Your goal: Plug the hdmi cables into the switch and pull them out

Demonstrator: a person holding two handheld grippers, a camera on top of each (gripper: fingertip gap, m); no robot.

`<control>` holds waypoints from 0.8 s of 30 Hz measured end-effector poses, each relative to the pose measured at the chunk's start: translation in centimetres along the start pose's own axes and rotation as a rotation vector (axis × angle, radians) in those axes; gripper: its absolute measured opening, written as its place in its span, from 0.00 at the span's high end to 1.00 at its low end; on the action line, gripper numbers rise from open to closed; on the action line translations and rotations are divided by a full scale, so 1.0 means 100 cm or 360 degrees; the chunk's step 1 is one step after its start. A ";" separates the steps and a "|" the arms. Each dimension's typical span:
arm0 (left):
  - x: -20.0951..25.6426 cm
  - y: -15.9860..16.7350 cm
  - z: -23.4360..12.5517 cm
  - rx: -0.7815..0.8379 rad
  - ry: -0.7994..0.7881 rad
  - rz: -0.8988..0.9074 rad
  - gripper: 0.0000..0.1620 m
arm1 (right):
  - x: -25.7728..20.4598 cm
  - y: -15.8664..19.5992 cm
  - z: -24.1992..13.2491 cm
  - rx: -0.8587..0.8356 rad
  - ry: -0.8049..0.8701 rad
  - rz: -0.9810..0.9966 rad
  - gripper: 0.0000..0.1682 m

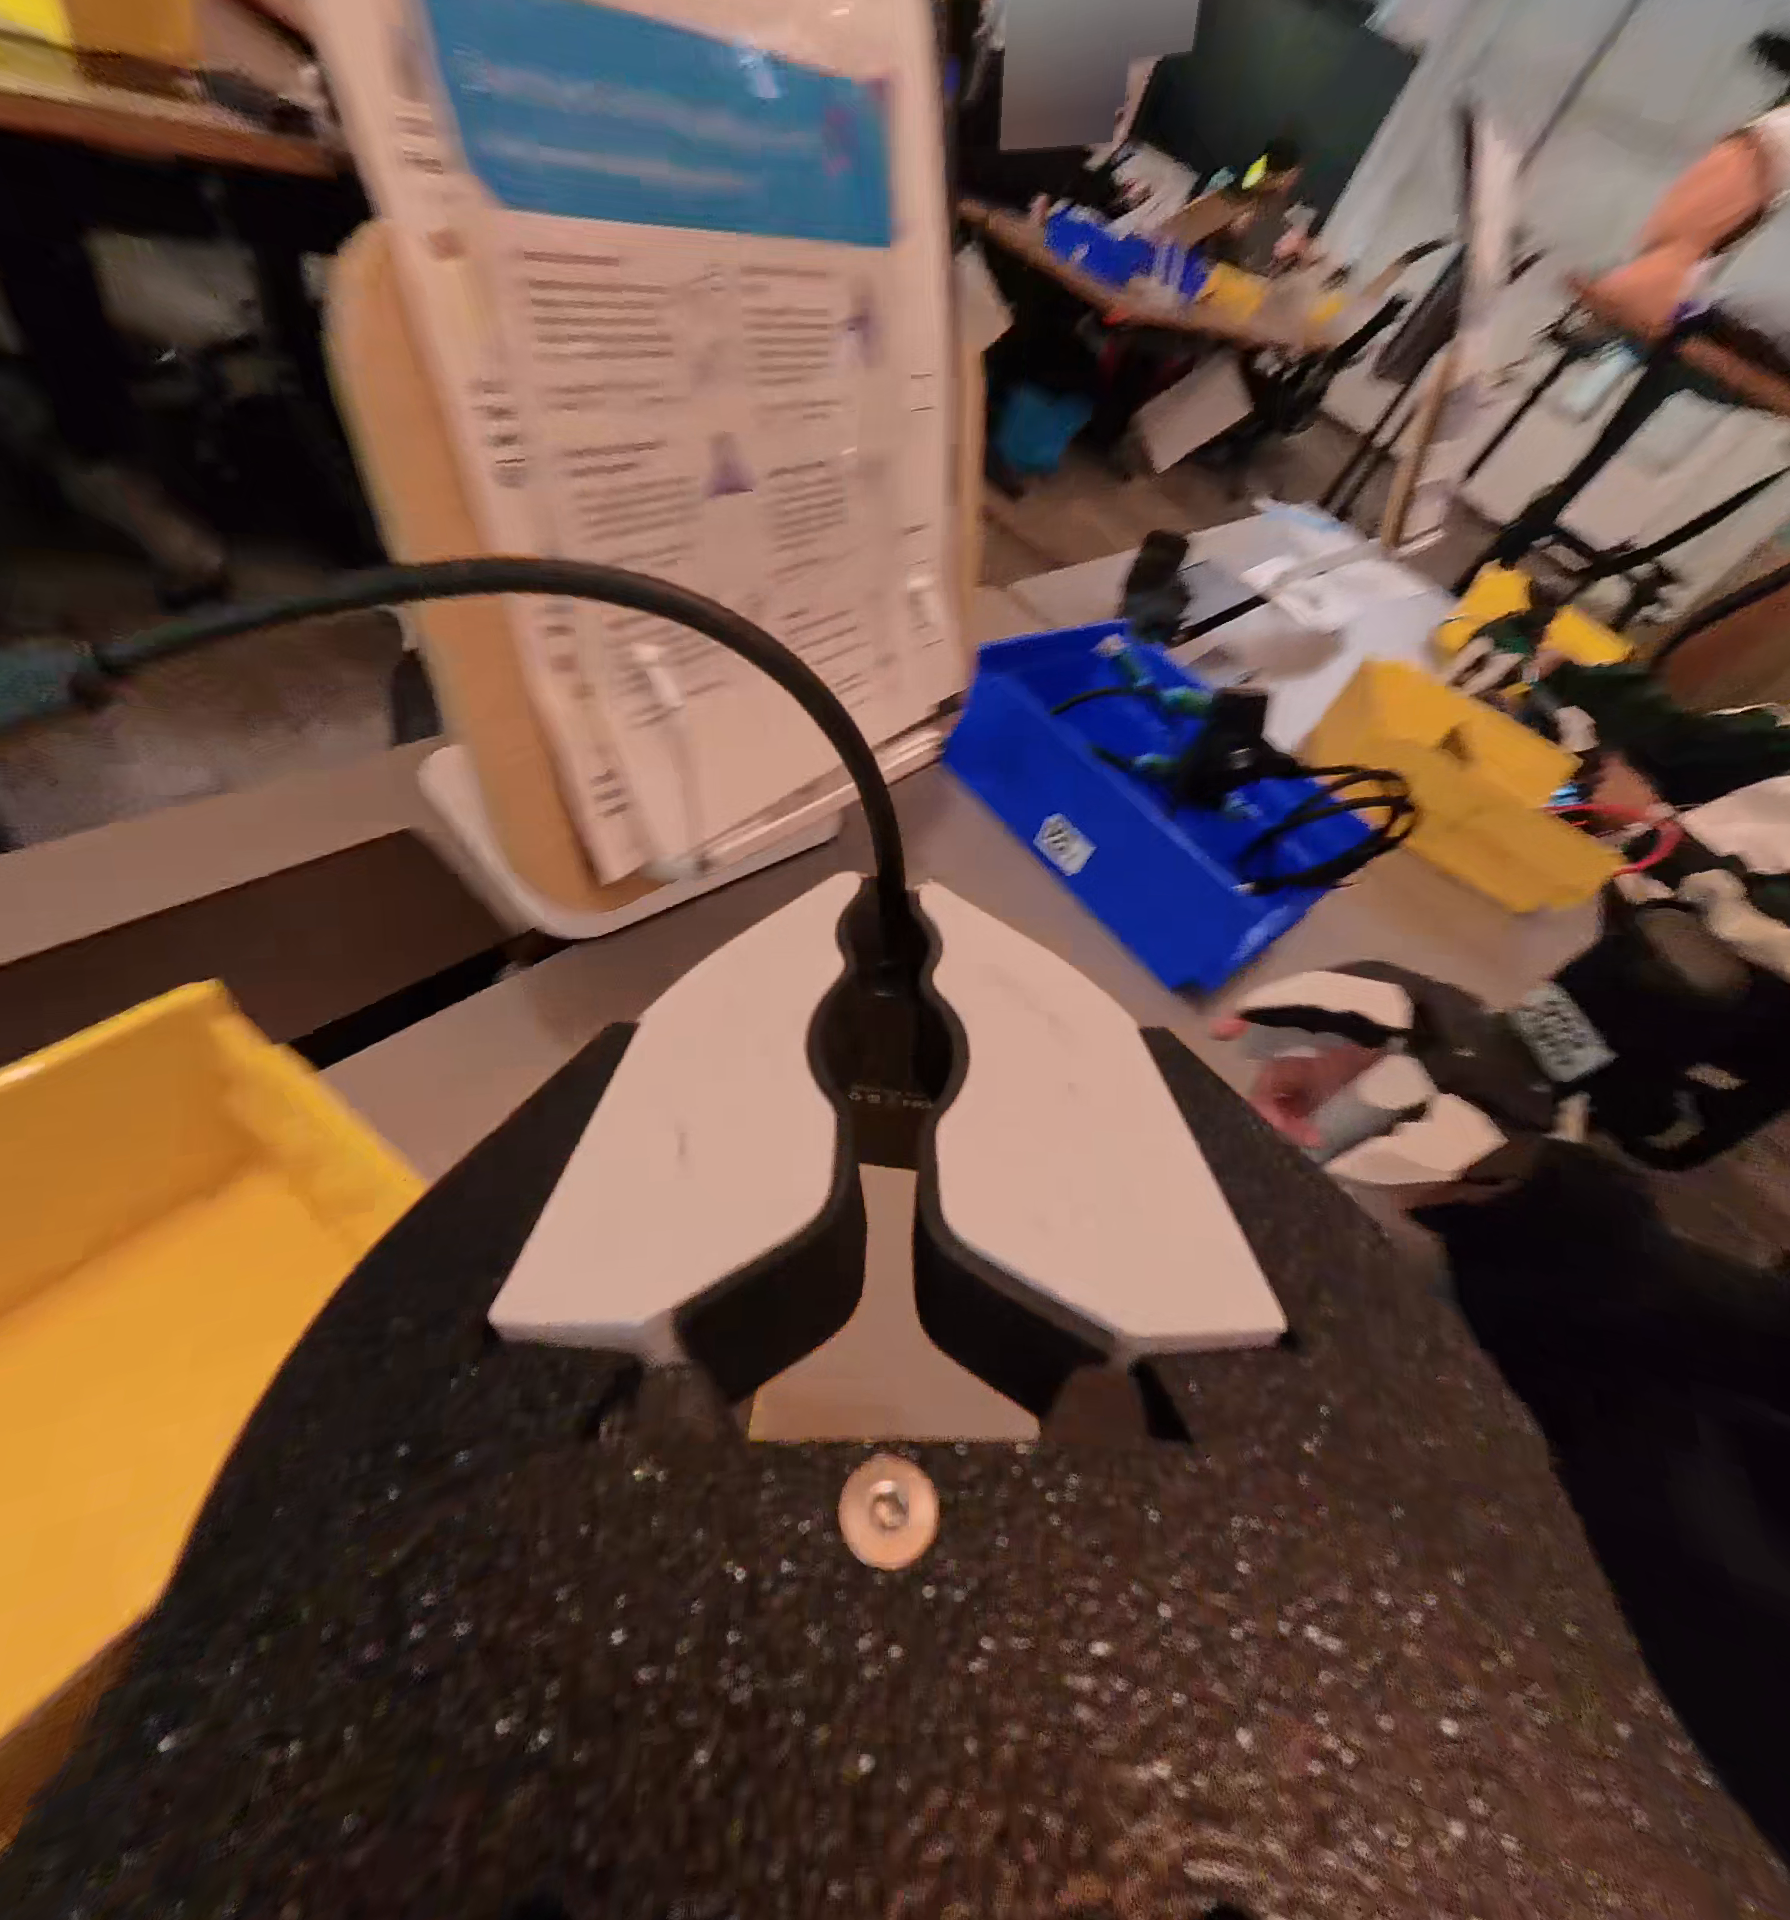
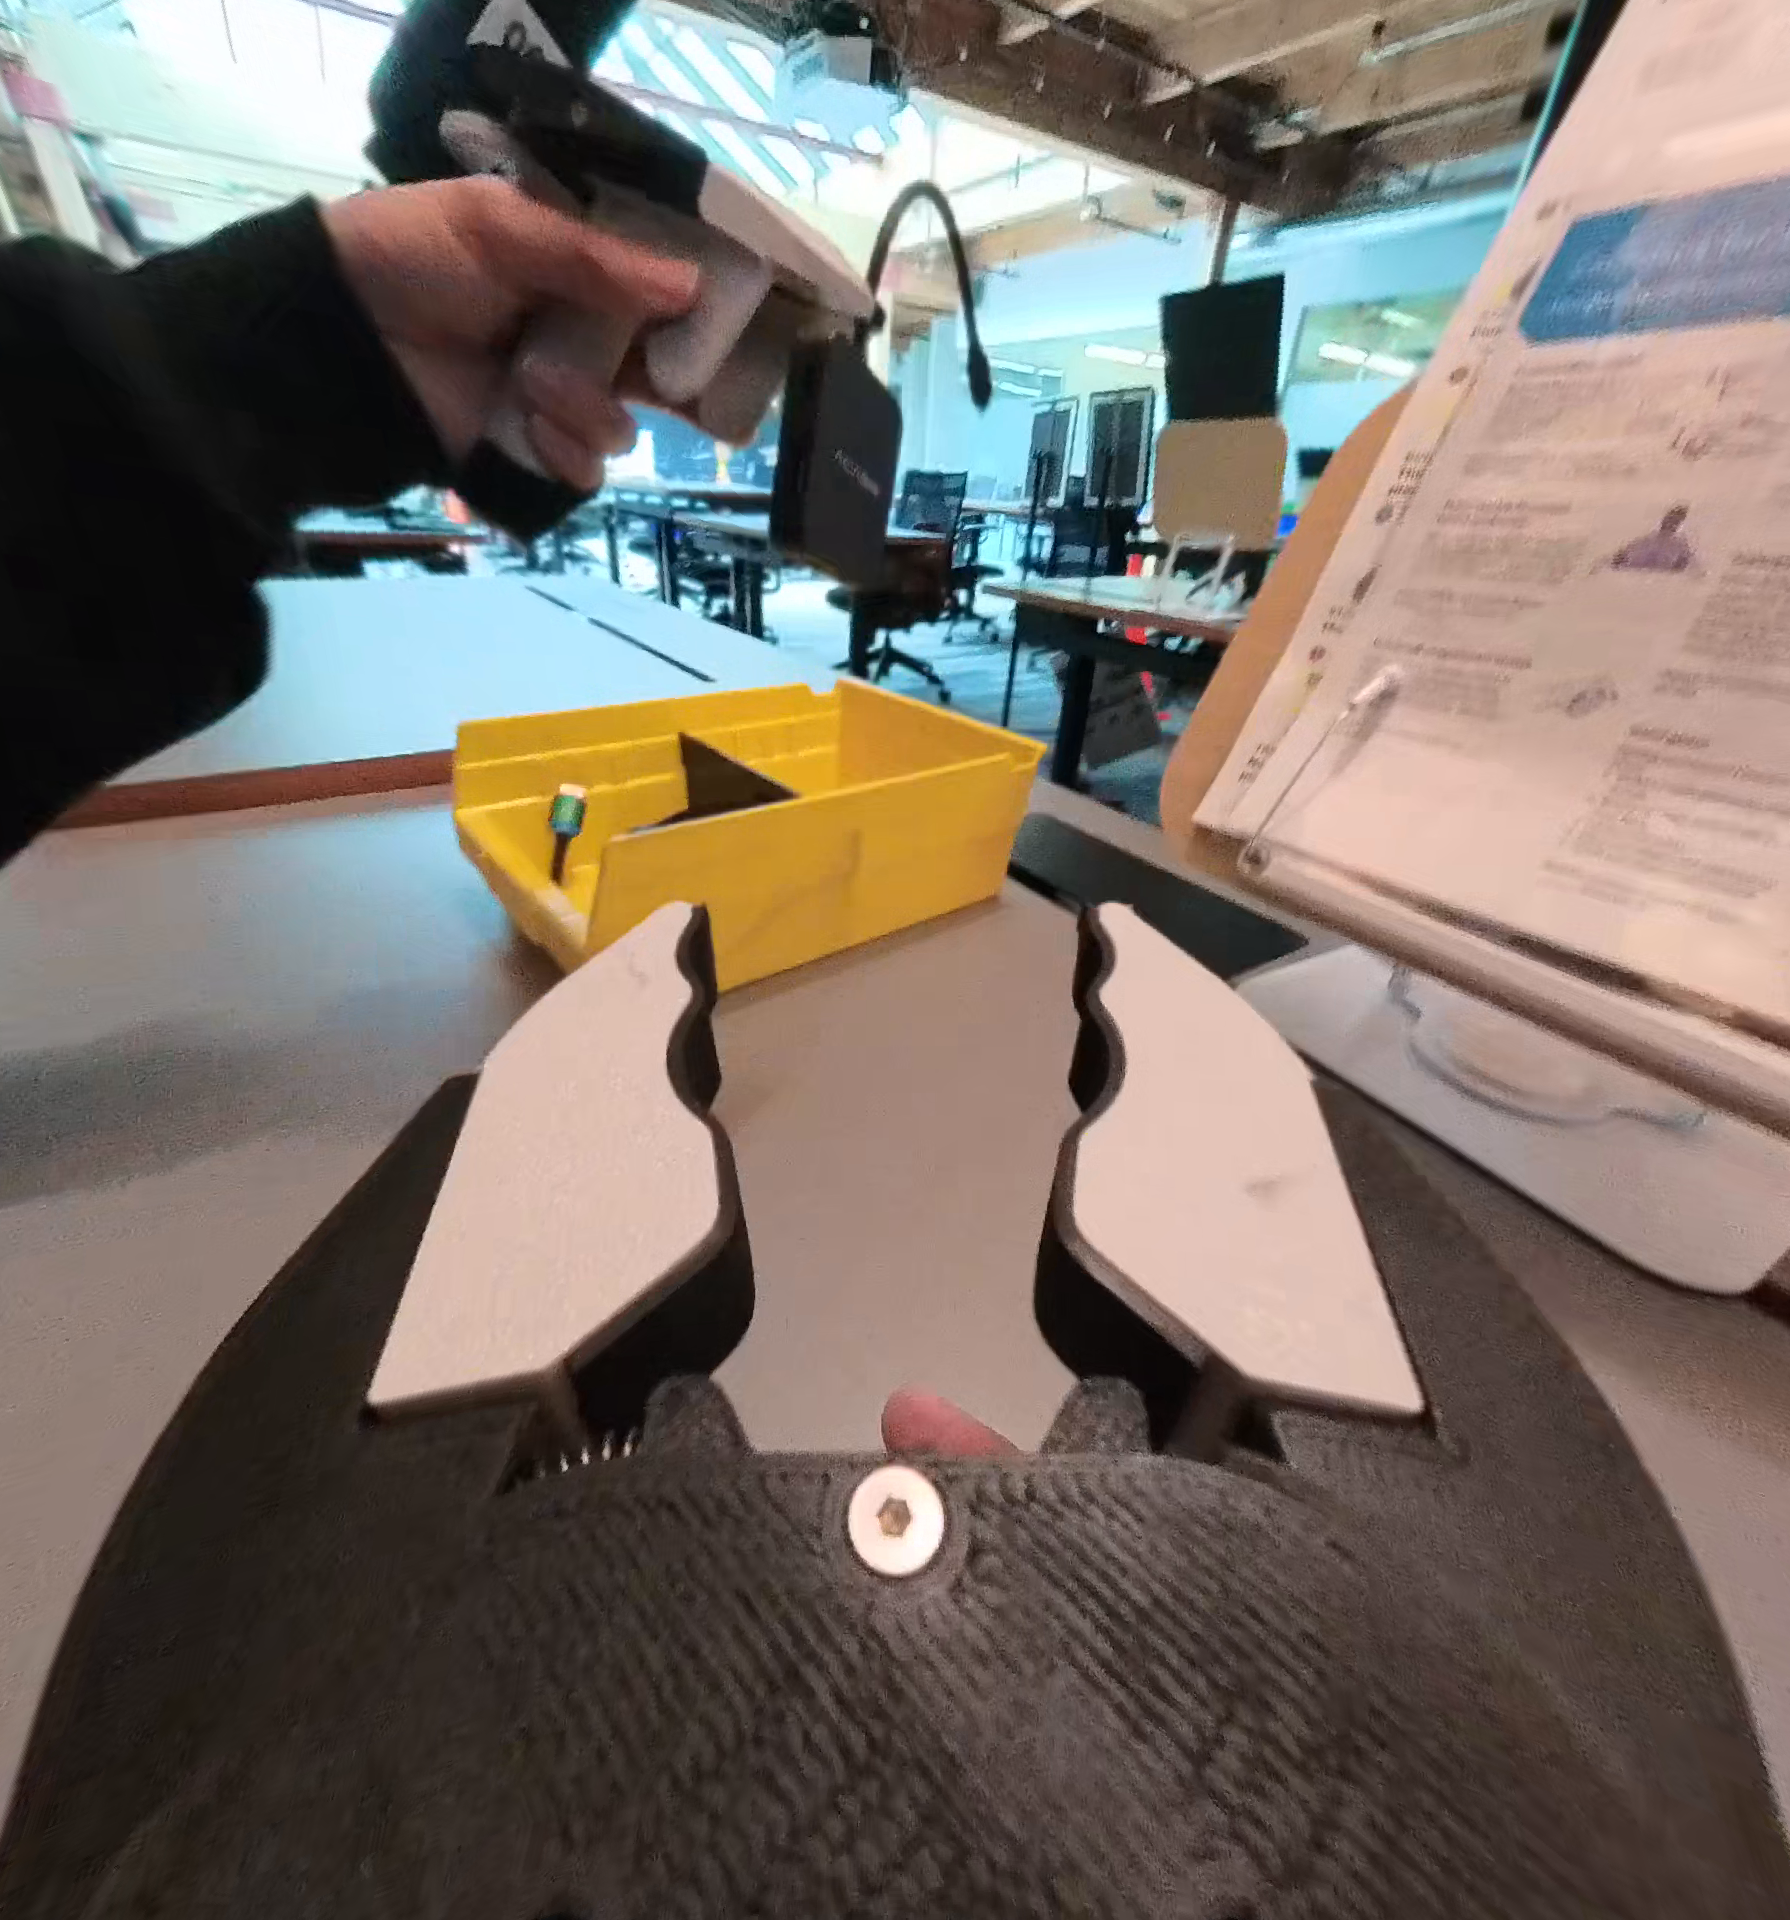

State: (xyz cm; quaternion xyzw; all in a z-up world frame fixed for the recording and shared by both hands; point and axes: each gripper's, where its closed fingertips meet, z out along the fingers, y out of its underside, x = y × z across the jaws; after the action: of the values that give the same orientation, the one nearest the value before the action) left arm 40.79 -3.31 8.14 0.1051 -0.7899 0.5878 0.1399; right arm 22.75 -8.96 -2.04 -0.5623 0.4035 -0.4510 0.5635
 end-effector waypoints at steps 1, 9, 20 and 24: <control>0.014 0.005 0.007 0.0027 0.0026 -0.0034 0.98 | 0.003 -0.006 0.013 0.0038 0.0051 -0.0067 0.57; 0.094 0.052 0.070 0.0275 0.0521 -0.0488 0.98 | -0.003 0.000 0.038 0.0281 0.0193 -0.0606 0.58; 0.115 0.090 0.110 0.0340 0.0588 -0.0425 0.98 | 0.020 -0.005 0.001 0.0481 0.0331 -0.0391 0.92; 0.121 0.104 0.106 0.0396 0.0503 -0.0160 0.71 | 0.033 -0.017 -0.012 0.0853 -0.0034 0.0609 0.91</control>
State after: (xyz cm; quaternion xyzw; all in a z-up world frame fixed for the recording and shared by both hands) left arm 24.97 -10.46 0.12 0.0673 -0.6731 0.6823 0.2771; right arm 22.36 -12.41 -0.18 -0.3126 0.3630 -0.4212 0.7702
